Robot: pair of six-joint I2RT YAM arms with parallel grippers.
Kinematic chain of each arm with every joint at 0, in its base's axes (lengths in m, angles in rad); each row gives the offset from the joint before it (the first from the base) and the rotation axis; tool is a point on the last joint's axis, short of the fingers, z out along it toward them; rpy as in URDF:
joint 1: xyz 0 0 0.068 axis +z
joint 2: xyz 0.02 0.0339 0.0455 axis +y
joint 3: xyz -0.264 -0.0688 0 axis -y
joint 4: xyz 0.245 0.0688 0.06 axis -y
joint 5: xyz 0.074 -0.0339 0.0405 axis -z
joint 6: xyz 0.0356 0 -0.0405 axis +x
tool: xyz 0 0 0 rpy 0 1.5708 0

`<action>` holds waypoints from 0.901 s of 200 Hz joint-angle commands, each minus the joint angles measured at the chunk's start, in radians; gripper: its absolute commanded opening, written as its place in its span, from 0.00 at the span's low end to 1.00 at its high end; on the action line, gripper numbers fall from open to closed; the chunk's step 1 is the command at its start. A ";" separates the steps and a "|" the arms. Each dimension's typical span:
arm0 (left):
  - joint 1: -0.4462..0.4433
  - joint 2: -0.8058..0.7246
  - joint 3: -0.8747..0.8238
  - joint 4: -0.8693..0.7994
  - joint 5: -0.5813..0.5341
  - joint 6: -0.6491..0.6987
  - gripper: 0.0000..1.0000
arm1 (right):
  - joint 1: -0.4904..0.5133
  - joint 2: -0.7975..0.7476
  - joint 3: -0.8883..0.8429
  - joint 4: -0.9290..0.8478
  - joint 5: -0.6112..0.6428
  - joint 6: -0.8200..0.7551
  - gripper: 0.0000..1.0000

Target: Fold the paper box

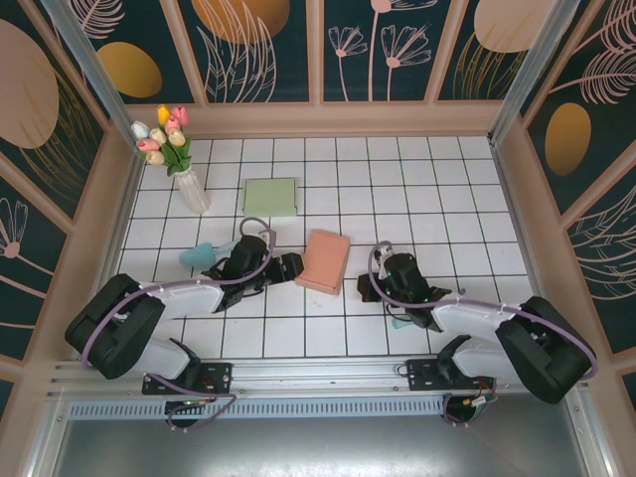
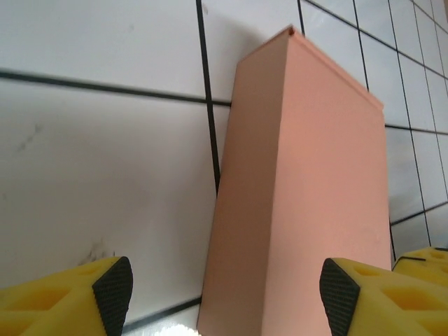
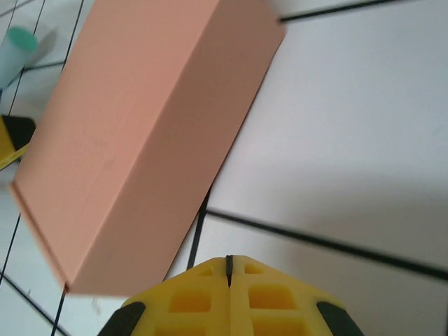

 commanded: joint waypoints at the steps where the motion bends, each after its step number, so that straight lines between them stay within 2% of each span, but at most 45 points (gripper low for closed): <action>1: -0.034 -0.047 -0.032 0.098 0.004 -0.033 0.73 | 0.071 -0.025 -0.029 0.057 0.060 0.058 0.00; 29: -0.078 -0.033 -0.021 0.111 -0.005 -0.045 0.73 | 0.111 0.020 -0.025 0.118 0.062 0.081 0.00; 131: -0.124 0.071 -0.032 0.233 0.010 -0.109 0.71 | 0.173 0.260 0.080 0.255 0.026 0.097 0.00; 180: -0.263 0.109 -0.037 0.370 -0.017 -0.212 0.70 | 0.223 0.307 0.141 0.342 0.039 0.138 0.00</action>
